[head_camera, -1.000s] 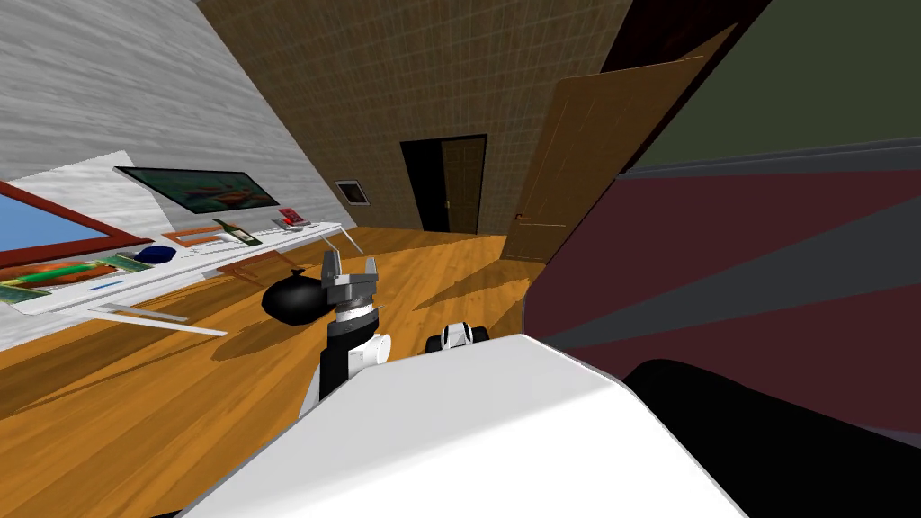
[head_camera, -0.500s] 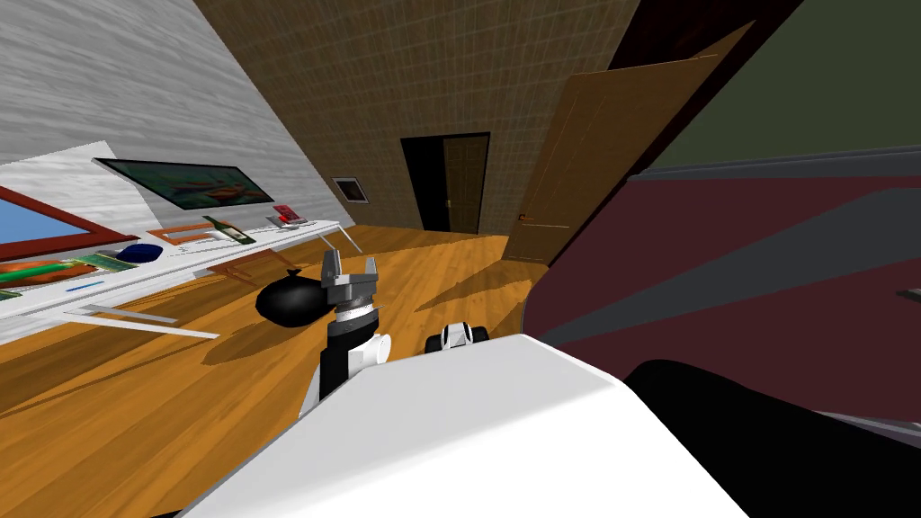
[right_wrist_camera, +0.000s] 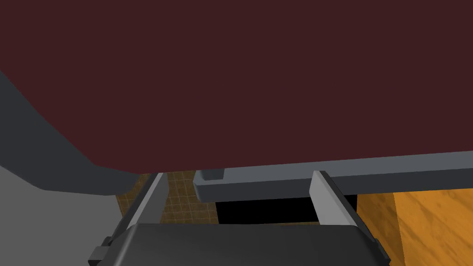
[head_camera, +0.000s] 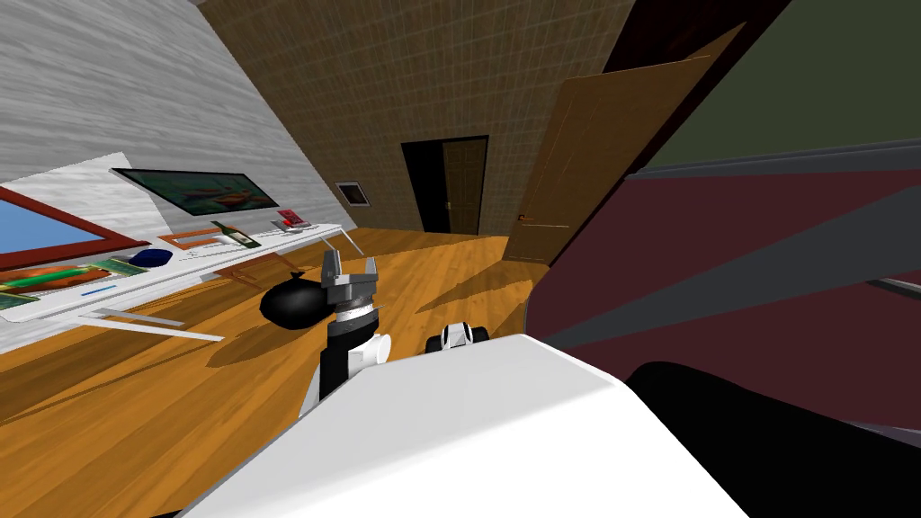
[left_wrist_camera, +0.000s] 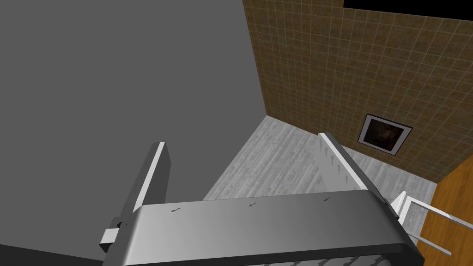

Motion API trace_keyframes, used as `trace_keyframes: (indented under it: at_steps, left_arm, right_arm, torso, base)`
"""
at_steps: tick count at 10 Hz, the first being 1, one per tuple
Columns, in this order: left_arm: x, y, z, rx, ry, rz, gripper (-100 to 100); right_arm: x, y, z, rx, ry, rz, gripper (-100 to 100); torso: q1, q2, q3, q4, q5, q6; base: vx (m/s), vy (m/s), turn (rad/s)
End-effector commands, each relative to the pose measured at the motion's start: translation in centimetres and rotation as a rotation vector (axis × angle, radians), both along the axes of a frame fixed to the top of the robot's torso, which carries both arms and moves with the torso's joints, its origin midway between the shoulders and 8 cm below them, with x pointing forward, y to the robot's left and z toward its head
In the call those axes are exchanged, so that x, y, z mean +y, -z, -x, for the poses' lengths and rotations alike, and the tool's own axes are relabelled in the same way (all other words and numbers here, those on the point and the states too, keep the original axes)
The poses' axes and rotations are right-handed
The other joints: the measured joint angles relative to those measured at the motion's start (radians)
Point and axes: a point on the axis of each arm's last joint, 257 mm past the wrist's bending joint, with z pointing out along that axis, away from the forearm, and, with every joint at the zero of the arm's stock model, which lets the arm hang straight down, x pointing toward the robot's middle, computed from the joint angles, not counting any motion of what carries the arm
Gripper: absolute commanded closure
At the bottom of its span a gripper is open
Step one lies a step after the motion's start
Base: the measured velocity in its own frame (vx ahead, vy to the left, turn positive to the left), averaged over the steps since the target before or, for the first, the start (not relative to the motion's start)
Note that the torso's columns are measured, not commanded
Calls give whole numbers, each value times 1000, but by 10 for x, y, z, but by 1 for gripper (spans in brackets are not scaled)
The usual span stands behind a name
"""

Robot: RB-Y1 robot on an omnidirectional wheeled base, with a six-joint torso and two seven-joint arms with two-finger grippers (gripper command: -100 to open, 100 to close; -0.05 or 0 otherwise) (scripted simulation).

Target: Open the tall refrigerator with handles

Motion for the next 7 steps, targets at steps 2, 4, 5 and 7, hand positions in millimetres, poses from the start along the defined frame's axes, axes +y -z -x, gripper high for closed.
trace_keyframes:
  at_steps: [2, 4, 5, 7]
  left_arm:
    - [0, 0, 0, 0, 0, 0, 0]
    - [0, 0, 0, 0, 0, 0, 0]
    - [0, 0, 0, 0, 0, 0, 0]
    - [0, 0, 0, 0, 0, 0, 0]
  right_arm:
    - [-7, -7, 11, -48, 14, -82, -100]
    - [-11, -9, 20, -69, 33, -121, -100]
    - [-13, -10, 26, -81, 46, -145, -100]
    - [-17, -12, 36, -107, 65, -196, -100]
  torso:
    - [-1, 1, 0, 1, 1, -1]
    - [-1, 2, 0, 2, 1, -1]
    - [-1, 3, 1, 2, 1, 0]
    - [0, 3, 0, 2, 3, 0]
  base:
    - [14, 20, 11]
    - [16, 16, 8]
    - [18, 12, 13]
    - [19, 13, 15]
